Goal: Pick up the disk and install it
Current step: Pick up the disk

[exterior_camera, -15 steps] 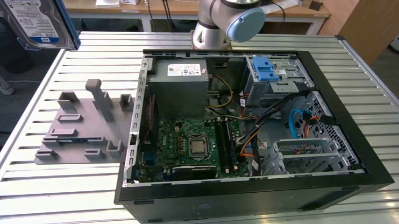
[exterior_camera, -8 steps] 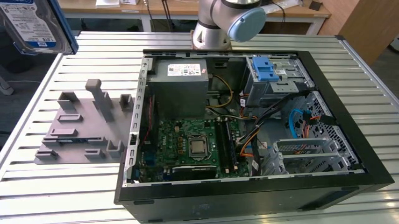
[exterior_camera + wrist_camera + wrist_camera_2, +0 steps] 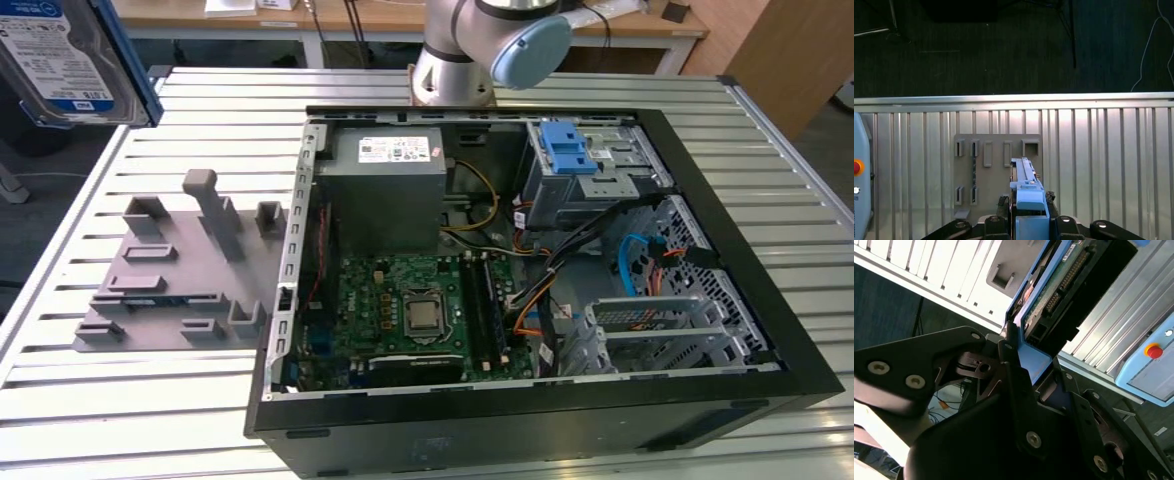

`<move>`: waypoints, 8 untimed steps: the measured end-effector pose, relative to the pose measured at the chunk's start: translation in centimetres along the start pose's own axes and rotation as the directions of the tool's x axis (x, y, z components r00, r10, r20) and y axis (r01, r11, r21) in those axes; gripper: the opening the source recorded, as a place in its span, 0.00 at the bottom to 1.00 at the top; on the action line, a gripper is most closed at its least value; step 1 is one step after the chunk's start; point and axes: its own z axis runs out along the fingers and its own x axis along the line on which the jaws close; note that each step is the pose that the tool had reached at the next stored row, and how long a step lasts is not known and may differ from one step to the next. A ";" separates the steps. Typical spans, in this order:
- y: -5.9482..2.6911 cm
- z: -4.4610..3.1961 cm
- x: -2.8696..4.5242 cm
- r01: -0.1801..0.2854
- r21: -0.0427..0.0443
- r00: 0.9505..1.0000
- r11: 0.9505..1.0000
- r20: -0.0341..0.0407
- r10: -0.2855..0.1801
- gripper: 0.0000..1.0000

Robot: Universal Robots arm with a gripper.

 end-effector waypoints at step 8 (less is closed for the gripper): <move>-0.04 0.00 0.47 0.000 0.000 1.000 1.000 0.000 0.000 0.36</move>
